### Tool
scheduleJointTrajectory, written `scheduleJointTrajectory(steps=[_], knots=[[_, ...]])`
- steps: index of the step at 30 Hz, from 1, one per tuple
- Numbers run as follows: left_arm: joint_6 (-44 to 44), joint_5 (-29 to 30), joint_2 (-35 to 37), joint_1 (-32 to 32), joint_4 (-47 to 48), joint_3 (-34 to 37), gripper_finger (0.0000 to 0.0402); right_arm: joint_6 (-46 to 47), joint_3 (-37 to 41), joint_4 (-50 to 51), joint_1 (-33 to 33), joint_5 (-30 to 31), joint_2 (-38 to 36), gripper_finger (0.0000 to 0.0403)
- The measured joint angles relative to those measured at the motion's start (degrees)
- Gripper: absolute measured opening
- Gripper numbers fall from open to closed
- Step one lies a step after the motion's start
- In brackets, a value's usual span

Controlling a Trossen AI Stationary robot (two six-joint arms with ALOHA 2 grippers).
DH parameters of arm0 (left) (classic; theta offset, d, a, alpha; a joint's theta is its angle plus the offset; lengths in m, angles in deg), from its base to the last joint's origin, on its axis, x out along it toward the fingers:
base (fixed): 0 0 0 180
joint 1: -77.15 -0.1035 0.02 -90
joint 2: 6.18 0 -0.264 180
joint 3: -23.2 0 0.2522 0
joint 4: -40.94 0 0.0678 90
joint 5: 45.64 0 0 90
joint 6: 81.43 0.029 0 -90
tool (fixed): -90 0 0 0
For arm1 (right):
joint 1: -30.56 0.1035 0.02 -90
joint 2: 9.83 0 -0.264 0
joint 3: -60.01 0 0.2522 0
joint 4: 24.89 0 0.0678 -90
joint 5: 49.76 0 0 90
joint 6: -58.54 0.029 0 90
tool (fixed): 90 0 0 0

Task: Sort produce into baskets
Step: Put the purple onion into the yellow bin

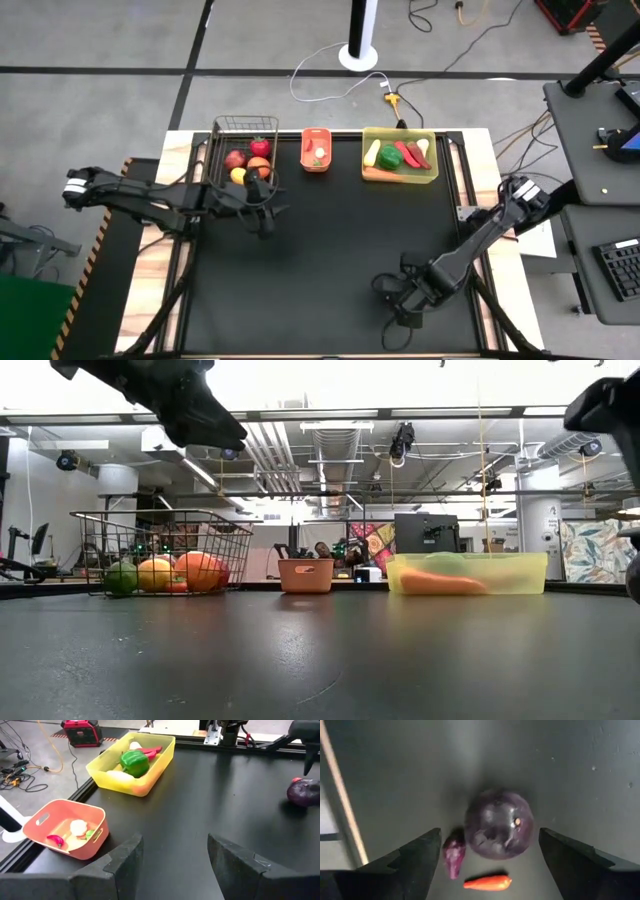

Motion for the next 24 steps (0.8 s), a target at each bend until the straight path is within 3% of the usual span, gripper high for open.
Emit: scheduleJointTrajectory(steps=[14, 24], knots=[[0.0, 0.0, -0.7, 0.0, -0.2, 0.0, 0.0203, 1.0, 0.1, 1.1, -0.2, -1.5, 4.0, 0.0325], [0.0, 0.0, -1.1, 0.0, -0.5, 0.0, 0.0203, 0.8, 0.3, 2.1, -1.3, -1.5, 6.3, 0.0349]])
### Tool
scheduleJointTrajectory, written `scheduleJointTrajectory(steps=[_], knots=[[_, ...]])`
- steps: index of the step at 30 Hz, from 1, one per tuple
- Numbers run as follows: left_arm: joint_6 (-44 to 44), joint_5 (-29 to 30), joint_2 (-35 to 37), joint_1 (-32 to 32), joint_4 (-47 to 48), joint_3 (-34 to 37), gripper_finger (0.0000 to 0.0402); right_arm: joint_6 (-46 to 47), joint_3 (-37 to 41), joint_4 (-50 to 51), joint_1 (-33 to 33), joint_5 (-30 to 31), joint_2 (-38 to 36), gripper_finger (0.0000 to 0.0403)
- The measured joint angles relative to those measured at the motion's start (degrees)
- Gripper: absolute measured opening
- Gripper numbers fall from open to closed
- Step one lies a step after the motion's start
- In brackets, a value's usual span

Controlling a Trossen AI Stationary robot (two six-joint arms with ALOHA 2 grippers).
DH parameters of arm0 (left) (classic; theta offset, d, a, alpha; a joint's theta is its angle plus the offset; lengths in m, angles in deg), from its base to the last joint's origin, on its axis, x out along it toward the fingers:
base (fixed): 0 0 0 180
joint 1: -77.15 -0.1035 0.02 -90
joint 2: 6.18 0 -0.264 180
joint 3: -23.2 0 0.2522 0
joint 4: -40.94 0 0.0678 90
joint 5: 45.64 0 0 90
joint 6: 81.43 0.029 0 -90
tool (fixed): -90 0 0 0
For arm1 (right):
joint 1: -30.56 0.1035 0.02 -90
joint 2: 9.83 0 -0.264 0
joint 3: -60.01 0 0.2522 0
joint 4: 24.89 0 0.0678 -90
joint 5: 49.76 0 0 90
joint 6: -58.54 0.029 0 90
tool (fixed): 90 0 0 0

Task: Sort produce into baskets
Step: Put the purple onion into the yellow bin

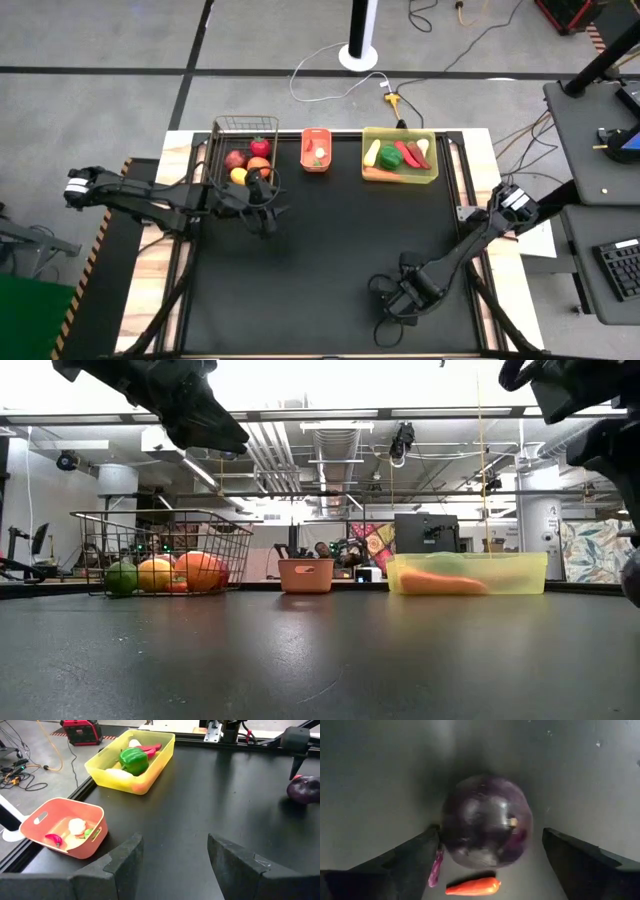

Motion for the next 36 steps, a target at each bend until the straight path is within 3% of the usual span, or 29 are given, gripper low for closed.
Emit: scheduleJointTrajectory(steps=[19, 36], knots=[[0.0, 0.0, 0.0, 0.0, -0.3, 0.0, 0.0203, -1.2, 0.0, -0.6, -1.6, 0.4, 1.6, 0.0351], [-2.6, -0.1, 0.0, 2.6, -2.3, 0.0, 0.0203, -6.0, 0.0, -3.9, -6.0, 0.0, -1.5, 0.0267]])
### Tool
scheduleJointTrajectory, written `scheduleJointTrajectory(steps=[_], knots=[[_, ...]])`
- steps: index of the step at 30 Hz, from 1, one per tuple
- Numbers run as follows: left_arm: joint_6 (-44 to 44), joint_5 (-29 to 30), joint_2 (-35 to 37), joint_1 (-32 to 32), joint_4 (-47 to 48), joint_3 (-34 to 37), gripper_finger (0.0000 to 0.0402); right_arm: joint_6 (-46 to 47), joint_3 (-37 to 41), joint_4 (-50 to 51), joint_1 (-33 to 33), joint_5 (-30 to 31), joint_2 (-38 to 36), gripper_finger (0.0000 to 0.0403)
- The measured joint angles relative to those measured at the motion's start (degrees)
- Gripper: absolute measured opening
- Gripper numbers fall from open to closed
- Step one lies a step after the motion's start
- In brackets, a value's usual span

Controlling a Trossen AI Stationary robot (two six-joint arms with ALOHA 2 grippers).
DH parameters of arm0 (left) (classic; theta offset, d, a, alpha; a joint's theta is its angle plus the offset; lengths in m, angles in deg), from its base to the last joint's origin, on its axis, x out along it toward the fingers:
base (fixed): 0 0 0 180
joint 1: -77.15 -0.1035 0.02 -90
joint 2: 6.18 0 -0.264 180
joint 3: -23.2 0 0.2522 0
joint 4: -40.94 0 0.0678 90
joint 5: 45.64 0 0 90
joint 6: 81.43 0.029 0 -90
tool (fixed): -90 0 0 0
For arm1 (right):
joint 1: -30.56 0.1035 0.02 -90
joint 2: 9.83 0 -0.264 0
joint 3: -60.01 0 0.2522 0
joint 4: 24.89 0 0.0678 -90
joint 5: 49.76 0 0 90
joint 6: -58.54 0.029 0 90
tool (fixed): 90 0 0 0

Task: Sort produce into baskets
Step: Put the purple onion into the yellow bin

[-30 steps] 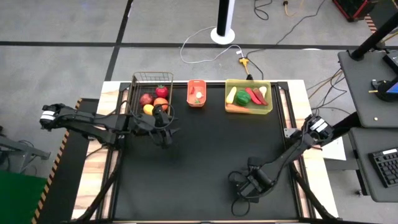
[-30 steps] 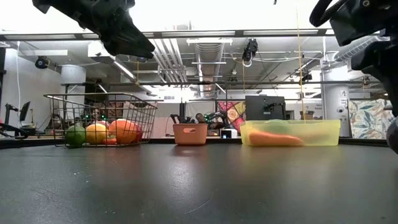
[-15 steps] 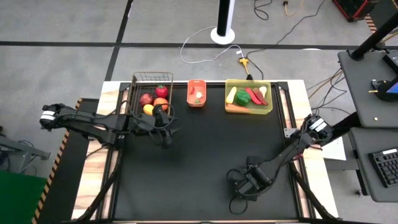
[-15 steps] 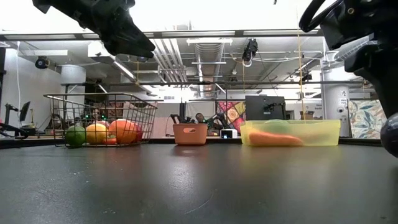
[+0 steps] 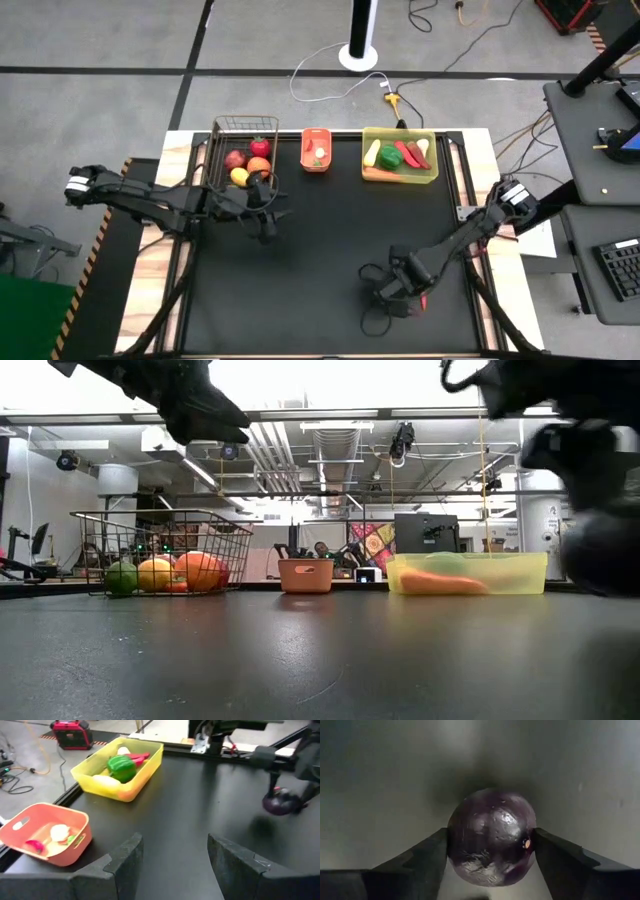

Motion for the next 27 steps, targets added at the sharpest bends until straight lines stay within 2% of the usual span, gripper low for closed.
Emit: scheduleJointTrajectory(steps=[5, 10, 14, 20, 27], knots=[[-2.5, 0.0, 0.0, 2.3, -2.0, 0.0, 0.0203, -5.0, -0.2, -5.2, -6.5, 0.1, -3.2, 0.0269], [-5.2, 0.0, 0.0, 5.3, -4.8, 0.0, 0.0203, -12.5, -3.3, -5.2, -15.2, 0.7, -6.0, 0.0266], [-5.1, 0.1, 0.0, 7.9, -7.5, 0.0, 0.0203, -19.8, -7.5, -4.7, -22.6, 3.6, -6.8, 0.0267], [-6.2, 3.0, 0.0, 11.0, -8.9, 0.0, 0.0203, -26.4, -13.1, -4.1, -36.0, 5.1, -6.8, 0.0267], [-6.5, 3.6, 0.0, 12.2, -9.1, 0.0, 0.0203, -28.3, -15.9, 0.7, -53.6, 5.1, -6.8, 0.0266]])
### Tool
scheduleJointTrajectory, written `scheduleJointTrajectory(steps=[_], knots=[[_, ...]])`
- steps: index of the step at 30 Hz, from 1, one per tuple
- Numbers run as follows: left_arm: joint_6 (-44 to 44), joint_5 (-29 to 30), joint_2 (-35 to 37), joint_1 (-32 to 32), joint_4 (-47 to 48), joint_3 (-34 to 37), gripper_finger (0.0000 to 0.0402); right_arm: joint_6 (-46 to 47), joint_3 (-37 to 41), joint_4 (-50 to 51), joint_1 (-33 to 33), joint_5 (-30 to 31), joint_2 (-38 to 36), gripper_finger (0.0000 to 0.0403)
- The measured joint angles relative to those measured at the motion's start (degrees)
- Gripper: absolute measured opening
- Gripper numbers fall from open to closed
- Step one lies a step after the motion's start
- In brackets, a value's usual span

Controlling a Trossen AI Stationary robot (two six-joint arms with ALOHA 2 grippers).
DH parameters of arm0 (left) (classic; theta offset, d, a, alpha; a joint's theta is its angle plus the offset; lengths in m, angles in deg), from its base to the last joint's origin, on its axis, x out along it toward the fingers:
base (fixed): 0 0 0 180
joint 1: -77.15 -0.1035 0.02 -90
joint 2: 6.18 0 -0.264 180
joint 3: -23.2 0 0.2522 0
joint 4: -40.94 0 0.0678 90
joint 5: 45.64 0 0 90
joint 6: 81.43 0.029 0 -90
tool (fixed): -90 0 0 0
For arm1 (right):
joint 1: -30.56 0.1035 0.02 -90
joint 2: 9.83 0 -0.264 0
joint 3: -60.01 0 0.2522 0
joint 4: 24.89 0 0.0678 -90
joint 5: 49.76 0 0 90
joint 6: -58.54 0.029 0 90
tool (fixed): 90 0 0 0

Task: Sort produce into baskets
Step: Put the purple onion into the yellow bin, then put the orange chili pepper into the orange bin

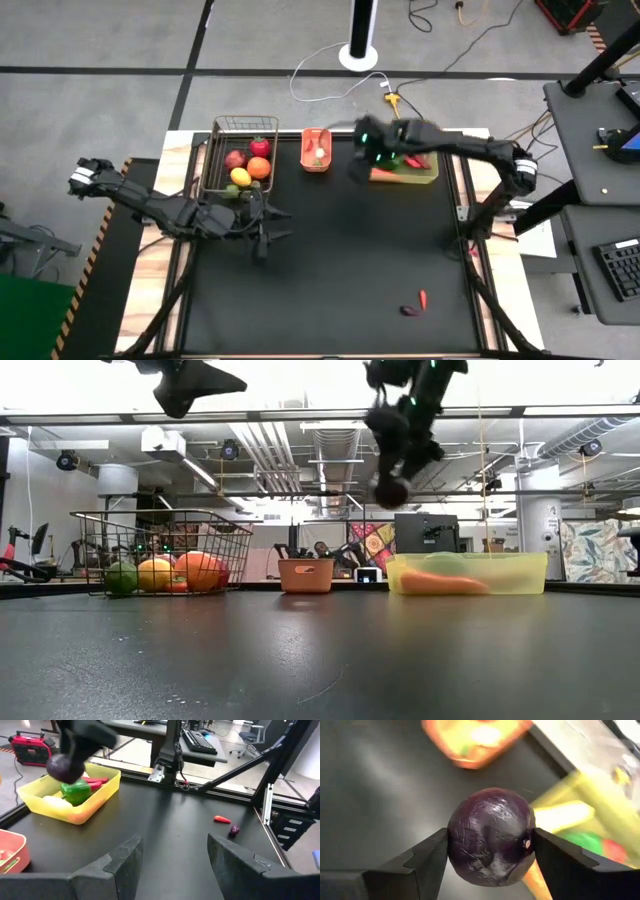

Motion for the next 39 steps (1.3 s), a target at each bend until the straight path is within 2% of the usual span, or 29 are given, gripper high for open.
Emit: scheduleJointTrajectory(steps=[7, 12, 15, 24, 34, 39], knots=[[1.5, 1.0, 0.0, 0.0, 0.1, 0.0, 0.0203, 3.4, 2.9, 10.4, -16.3, 5.0, 0.1, 0.0267], [3.0, 1.1, 0.0, 0.0, 0.1, 0.0, 0.0203, 4.6, 6.9, 11.9, -22.3, 5.9, 0.1, 0.0264], [3.7, 1.6, 0.0, 0.0, 0.1, 0.0, 0.0203, 4.6, 9.1, 10.7, -23.5, 7.2, 0.1, 0.0268], [4.8, 2.4, 0.0, -0.1, 0.1, 0.0, 0.0203, 4.4, 11.5, 9.5, -24.3, 17.8, 0.2, 0.0267], [4.7, 2.5, 0.0, -0.1, 0.1, 0.0, 0.0203, 4.1, 11.5, 8.6, -24.3, 17.3, 1.0, 0.0317], [4.6, 2.5, 0.0, -0.1, 0.1, 0.0, 0.0203, 3.2, 11.5, 8.5, -24.2, 17.3, 0.8, 0.0326]])
